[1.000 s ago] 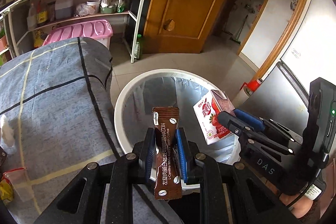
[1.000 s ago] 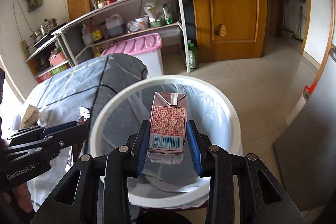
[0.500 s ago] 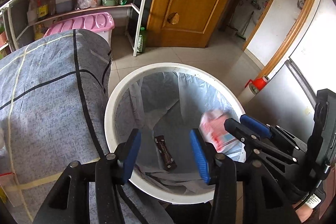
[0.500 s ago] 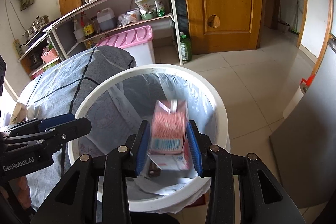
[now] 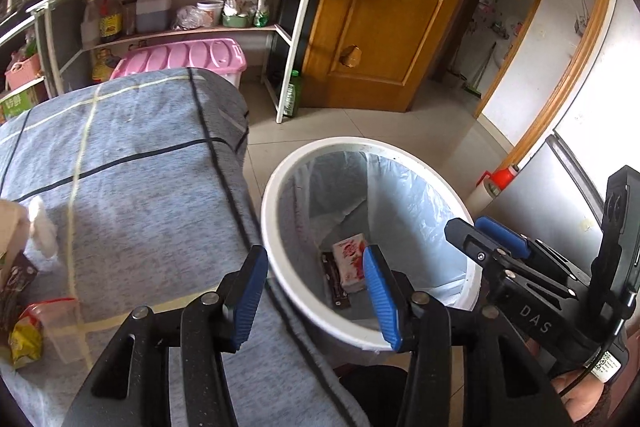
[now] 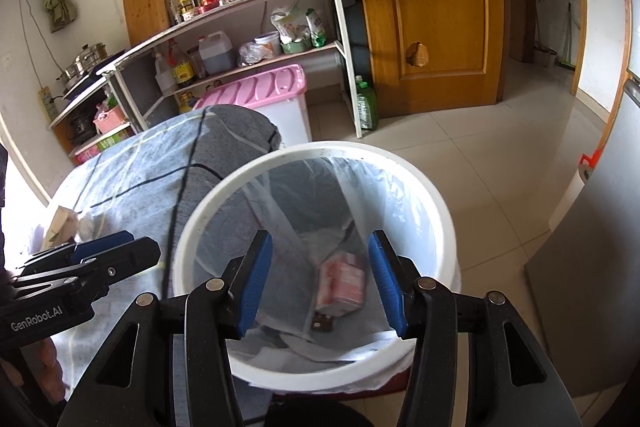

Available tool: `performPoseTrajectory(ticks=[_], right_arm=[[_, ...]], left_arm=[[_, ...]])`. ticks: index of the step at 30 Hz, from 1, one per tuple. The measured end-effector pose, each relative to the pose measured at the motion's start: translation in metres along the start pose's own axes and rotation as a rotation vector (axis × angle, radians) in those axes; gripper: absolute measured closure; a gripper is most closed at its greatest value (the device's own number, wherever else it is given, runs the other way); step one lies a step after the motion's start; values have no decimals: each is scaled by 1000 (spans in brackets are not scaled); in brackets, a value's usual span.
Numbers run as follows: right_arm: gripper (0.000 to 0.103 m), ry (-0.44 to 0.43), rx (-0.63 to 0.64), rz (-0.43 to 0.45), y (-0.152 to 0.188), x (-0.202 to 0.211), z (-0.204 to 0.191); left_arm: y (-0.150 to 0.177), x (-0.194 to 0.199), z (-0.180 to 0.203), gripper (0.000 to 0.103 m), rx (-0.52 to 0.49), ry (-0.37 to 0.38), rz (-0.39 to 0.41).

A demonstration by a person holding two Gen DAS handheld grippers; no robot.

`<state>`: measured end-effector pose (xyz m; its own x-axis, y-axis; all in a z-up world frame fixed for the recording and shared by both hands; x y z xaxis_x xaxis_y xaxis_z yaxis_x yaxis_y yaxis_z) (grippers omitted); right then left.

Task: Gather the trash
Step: 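Carry both items over the white bin and open both tools to drop them, then grasp a white foam net sleeve with the left tool while the right tool grasps the clear cup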

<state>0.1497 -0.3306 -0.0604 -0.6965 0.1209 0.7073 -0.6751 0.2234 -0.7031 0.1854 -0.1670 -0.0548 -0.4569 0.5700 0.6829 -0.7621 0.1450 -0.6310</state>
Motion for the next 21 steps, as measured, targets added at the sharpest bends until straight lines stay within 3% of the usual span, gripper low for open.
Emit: performPoseTrajectory(ticks=[11,21], right_arm=[[52,-111,55,44,0,28,-65],[52,-220,158,17,17,31,-147]], left_arm=[[18,68,-64,51,71,-139,101],[43,134,-128,50,134,-305,191]])
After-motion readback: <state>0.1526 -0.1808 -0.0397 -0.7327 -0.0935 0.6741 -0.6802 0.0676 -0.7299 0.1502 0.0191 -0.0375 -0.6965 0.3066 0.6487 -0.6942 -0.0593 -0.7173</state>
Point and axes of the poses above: each gripper's, at about its wrist camera, not at the fingertips, and x roughly against the way its jaws point, z to its right, y to its underside, the point moved 7 cm from there along -x, roughly the way its jaws point, and after that the axes turned 9 degrees about y, right-handed, at the moved point
